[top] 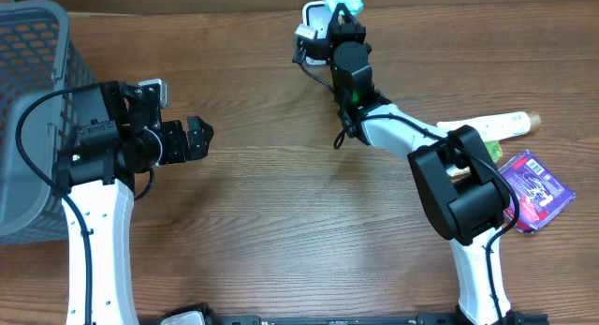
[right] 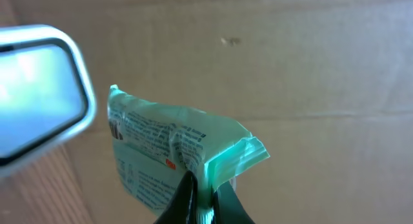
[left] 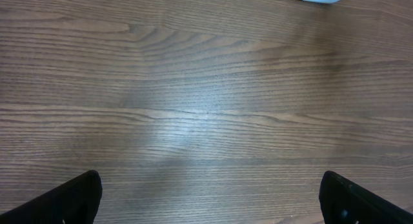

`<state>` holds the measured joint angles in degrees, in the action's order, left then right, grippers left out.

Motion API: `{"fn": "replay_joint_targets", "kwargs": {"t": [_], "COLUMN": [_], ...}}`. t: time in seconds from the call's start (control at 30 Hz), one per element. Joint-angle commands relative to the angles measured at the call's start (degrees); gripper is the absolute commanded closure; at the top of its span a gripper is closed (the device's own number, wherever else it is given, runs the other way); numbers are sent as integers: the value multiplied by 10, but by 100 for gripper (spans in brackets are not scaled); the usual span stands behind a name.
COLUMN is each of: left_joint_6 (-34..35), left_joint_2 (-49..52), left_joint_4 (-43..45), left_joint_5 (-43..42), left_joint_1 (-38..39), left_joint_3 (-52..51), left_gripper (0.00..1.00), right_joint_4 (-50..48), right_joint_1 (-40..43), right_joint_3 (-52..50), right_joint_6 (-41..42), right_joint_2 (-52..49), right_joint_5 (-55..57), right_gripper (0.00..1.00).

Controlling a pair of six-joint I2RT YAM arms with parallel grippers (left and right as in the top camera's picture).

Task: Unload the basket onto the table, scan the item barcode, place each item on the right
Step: 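Raise the teal packet and hold it in front of the scanner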

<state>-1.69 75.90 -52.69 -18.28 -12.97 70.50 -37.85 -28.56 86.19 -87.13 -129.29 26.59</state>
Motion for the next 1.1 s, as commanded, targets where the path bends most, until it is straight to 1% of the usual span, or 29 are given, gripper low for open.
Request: {"fn": "replay_joint_targets", "kwargs": {"t": [0.0,0.57,0.63,0.73,0.8,1.07], "left_joint_6": [-5,-5,-5,-5,-5,-5], "left_joint_2": [-3,-3,-3,-3,-3,-3], "left_joint_4": [0,0,0,0,0,0], "left_joint_5": [-7,-7,-6,-7,-7,-7], "left_joint_1": [3,3,3,3,3,3], "left_joint_3": [7,7,7,7,7,7], "left_gripper": [0,0,0,1,0,0], "right_joint_4": [12,-7,-26,-81,-115,-129], "right_joint_1": [-6,-3,-3,-4,-7,-20], "right_joint_3": [13,13,13,13,13,13], "right_joint_6": [19,19,20,51,53,44], "right_joint_2": [-2,-24,-24,-24,-24,-23], "right_joint_5": [-12,-12,-12,-12,-11,37], "right_gripper": [96,96,96,96,96,96]}}
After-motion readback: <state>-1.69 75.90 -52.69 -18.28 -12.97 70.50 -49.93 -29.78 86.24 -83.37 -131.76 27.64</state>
